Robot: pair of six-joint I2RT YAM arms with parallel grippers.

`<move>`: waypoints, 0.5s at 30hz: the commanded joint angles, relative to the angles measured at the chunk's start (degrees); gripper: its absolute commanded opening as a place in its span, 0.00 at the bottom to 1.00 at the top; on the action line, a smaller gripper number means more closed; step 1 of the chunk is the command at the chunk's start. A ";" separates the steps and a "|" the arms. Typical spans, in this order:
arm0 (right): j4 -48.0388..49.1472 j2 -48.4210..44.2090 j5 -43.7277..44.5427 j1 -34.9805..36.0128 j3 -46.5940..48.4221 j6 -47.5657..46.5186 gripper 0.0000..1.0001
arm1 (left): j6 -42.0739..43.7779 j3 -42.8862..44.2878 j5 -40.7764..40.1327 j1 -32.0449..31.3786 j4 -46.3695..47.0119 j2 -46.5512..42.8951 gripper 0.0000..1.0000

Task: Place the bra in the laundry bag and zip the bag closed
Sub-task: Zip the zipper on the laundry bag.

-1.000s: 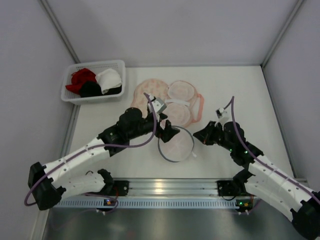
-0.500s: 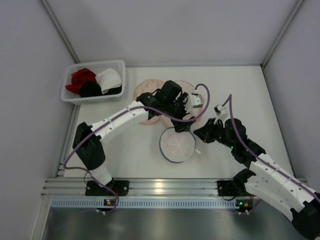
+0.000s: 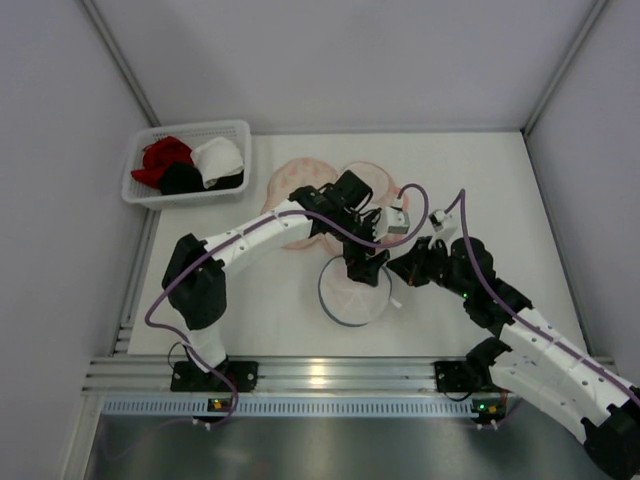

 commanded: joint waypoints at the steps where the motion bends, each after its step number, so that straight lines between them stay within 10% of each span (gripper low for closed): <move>1: 1.95 -0.94 -0.64 0.28 3.21 -0.04 0.00 | 0.04 2.54 6.37 -0.22 -0.48 2.13 0.98; 7: 2.04 -1.99 0.06 0.28 2.77 0.58 0.00 | -0.93 3.16 5.41 -1.27 -0.57 4.42 0.86; 11: 0.64 -2.78 2.43 0.28 2.60 1.02 0.00 | -3.55 2.55 2.35 -1.27 1.44 3.37 0.00; 15: -0.59 -4.18 6.03 0.28 2.24 2.33 0.00 | -11.28 -5.26 0.15 -1.10 15.57 -3.38 0.00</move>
